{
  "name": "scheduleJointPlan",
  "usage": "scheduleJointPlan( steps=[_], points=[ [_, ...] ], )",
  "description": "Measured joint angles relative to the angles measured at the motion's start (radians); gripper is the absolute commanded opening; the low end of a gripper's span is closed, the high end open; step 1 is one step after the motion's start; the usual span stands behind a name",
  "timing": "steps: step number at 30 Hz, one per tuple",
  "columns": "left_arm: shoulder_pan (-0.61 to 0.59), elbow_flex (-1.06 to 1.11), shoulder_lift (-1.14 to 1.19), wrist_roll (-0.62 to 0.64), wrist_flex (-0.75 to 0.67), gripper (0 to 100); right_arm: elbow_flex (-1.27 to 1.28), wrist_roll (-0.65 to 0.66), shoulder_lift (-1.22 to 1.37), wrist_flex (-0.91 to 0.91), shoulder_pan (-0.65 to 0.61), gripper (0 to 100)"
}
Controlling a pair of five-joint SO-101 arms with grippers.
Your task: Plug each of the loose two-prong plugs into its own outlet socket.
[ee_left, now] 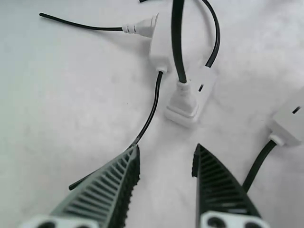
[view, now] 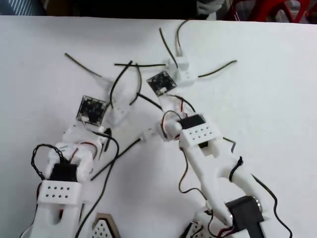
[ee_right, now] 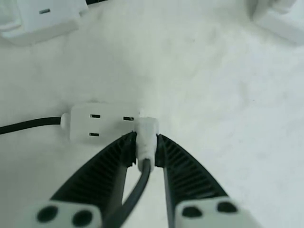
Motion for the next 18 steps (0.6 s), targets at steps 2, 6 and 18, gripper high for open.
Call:
scheduleJointPlan(
  steps=[2,6,18],
  points=[
    [0.0,0.0,0.0,0.0,0.0,19,-0.017,0.0,-0.031,0.032,-0.005,1.7],
    [0.0,0.0,0.0,0.0,0.0,19,-0.038,-0.046,-0.054,0.083,-0.025,1.7],
    [0.0,0.0,0.0,0.0,0.0,19,-0.064,-0.057,0.072,0.038,-0.063,1.7]
  ],
)
